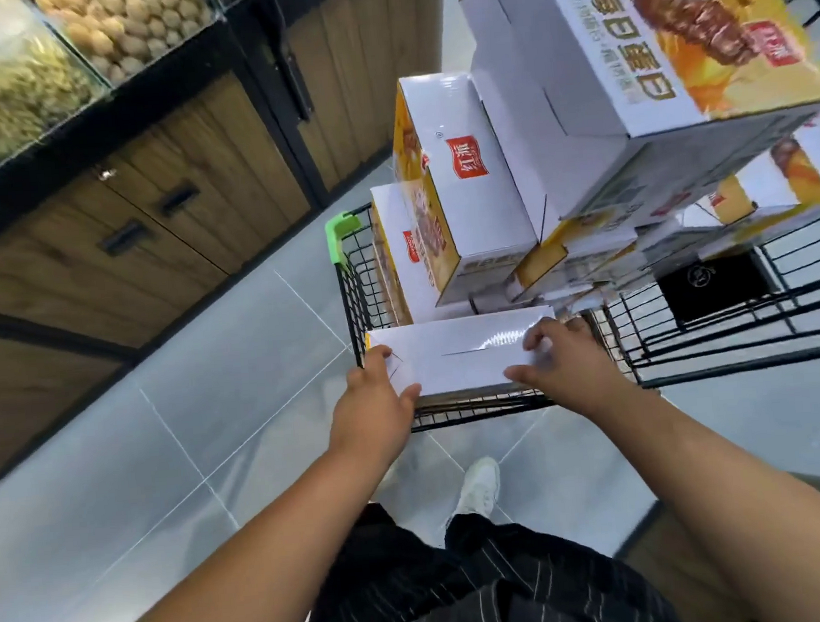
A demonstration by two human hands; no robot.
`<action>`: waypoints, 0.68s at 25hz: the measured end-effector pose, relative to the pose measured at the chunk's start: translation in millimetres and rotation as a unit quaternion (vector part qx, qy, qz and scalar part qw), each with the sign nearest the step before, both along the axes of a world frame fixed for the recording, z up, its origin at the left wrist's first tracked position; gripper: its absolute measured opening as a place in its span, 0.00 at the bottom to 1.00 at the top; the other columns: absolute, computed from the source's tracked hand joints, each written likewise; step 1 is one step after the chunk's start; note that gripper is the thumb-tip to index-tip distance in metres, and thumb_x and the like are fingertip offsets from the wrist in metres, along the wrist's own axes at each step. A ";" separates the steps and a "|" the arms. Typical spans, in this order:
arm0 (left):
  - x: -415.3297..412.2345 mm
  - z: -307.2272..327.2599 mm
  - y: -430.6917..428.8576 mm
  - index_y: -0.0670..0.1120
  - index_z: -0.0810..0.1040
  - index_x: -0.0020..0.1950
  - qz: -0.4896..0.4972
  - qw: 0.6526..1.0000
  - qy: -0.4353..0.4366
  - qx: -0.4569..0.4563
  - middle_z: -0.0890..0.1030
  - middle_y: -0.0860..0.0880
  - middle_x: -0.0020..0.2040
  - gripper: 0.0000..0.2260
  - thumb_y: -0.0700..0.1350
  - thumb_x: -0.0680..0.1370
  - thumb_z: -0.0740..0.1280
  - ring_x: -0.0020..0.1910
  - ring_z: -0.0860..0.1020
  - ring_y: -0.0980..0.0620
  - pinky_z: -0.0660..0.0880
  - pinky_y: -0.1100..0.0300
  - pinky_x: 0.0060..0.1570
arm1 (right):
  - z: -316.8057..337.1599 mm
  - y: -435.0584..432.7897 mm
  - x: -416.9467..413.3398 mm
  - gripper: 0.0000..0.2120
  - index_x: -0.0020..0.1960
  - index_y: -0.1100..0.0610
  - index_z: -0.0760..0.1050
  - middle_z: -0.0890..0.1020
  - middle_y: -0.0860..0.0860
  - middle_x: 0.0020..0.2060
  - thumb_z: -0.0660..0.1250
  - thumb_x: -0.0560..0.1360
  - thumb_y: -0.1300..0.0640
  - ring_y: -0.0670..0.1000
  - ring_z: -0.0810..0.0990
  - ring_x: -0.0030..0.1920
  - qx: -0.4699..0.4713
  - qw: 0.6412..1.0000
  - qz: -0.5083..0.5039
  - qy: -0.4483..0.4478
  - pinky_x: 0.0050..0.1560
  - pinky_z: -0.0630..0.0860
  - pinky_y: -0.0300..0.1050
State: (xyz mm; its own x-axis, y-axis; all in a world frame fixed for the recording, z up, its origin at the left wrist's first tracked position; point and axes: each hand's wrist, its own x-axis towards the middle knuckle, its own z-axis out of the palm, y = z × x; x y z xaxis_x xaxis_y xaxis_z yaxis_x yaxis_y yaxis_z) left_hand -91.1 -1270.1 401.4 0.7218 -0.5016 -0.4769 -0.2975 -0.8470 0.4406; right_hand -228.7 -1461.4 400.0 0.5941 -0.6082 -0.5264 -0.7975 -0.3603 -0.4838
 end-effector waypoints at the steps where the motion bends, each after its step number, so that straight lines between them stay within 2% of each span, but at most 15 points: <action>1: -0.1 -8.5 -2.3 0.50 0.62 0.70 -0.006 1.000 0.007 0.013 0.72 0.42 0.64 0.23 0.52 0.78 0.66 0.58 0.75 0.40 0.72 0.52 0.54 | -9.4 -1.4 1.2 0.20 0.55 0.53 0.73 0.69 0.53 0.52 0.76 0.68 0.48 0.53 0.73 0.54 0.002 1.000 0.007 0.016 0.51 0.71 0.42; 6: -19.0 -38.0 -17.0 0.48 0.63 0.66 -0.057 0.997 0.005 0.050 0.72 0.41 0.60 0.24 0.53 0.76 0.69 0.57 0.74 0.40 0.70 0.52 0.54 | -50.9 -19.2 3.2 0.14 0.48 0.53 0.74 0.69 0.56 0.53 0.76 0.67 0.56 0.55 0.77 0.46 0.015 0.997 0.002 0.071 0.47 0.74 0.42; 9: -32.3 -44.5 -13.3 0.49 0.62 0.68 -0.057 0.996 0.009 0.070 0.69 0.41 0.61 0.22 0.52 0.78 0.66 0.57 0.74 0.40 0.71 0.52 0.56 | -61.7 -31.1 -4.9 0.14 0.48 0.52 0.74 0.71 0.55 0.50 0.76 0.66 0.54 0.54 0.75 0.49 0.018 0.996 0.033 0.082 0.52 0.74 0.43; 11: -29.4 -48.3 -12.6 0.50 0.62 0.71 -0.060 0.996 0.015 0.067 0.68 0.41 0.63 0.24 0.51 0.78 0.66 0.59 0.74 0.40 0.70 0.53 0.57 | -67.1 -34.5 -9.5 0.15 0.48 0.52 0.73 0.73 0.54 0.48 0.76 0.67 0.51 0.53 0.72 0.51 0.023 0.993 0.062 0.095 0.50 0.72 0.44; 14: -17.0 -61.0 -15.0 0.50 0.61 0.74 -0.072 0.993 0.051 0.075 0.69 0.39 0.64 0.26 0.53 0.78 0.65 0.62 0.72 0.40 0.69 0.52 0.61 | -83.1 -29.8 -7.5 0.15 0.51 0.51 0.72 0.72 0.56 0.53 0.74 0.69 0.49 0.54 0.74 0.46 0.033 0.988 0.084 0.123 0.47 0.70 0.43; 17: -7.0 -75.7 -12.6 0.49 0.59 0.76 -0.074 0.988 0.089 0.101 0.69 0.37 0.67 0.28 0.54 0.79 0.64 0.66 0.69 0.39 0.68 0.52 0.64 | -98.5 -26.2 1.6 0.19 0.57 0.51 0.73 0.74 0.57 0.57 0.72 0.70 0.47 0.54 0.74 0.52 0.049 0.983 0.123 0.130 0.50 0.70 0.42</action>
State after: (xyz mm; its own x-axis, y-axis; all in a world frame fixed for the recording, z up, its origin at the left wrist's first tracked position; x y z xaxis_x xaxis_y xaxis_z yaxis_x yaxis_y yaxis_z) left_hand -98.1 -1282.7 325.8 0.5439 -0.4765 -0.6907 -0.3571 -0.8763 0.3233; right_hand -227.0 -1487.6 301.5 0.5541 -0.4024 -0.7287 -0.7939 -0.5188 -0.3171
